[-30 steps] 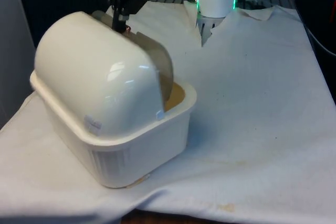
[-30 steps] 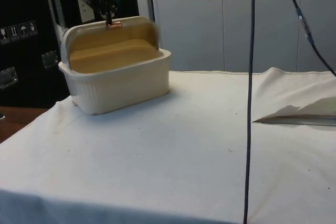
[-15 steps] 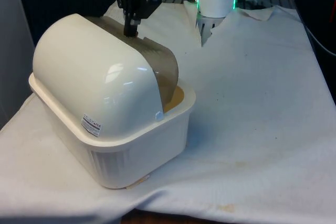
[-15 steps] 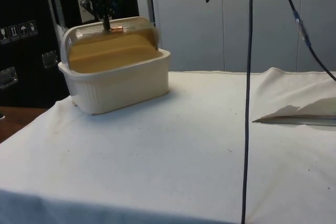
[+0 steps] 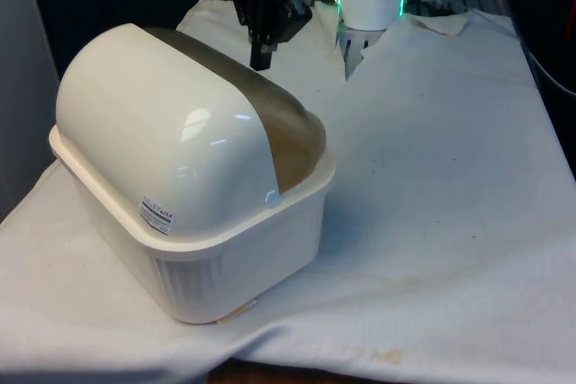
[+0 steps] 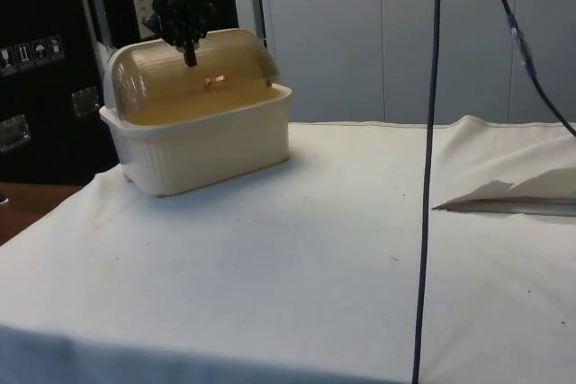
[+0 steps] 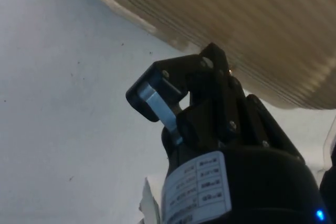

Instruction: Open the lid, then close it.

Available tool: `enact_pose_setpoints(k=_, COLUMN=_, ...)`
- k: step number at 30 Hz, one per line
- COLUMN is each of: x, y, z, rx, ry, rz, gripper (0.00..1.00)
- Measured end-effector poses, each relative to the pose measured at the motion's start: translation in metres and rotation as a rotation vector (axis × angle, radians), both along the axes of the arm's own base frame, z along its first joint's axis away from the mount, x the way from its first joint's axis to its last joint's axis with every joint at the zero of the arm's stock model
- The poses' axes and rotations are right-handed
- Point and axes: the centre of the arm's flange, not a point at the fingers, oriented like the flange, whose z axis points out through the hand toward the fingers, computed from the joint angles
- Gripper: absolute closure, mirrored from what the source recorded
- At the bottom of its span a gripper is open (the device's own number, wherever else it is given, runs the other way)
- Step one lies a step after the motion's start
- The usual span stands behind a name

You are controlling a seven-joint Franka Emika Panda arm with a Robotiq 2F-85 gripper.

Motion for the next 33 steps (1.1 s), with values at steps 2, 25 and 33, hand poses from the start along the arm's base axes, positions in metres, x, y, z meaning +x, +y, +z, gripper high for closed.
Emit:
enact_pose_setpoints(k=2, x=-0.003, y=0.003, z=-0.003, rx=0.008, ry=0.009, rz=0.001, gripper=1.0)
enact_pose_setpoints(k=25, x=-0.049, y=0.037, z=-0.005, rx=0.074, ry=0.066, rz=0.025, gripper=1.0)
enact_pose_setpoints(k=33, x=-0.064, y=0.043, z=-0.005, rx=0.09, ry=0.082, rz=0.04, gripper=1.0)
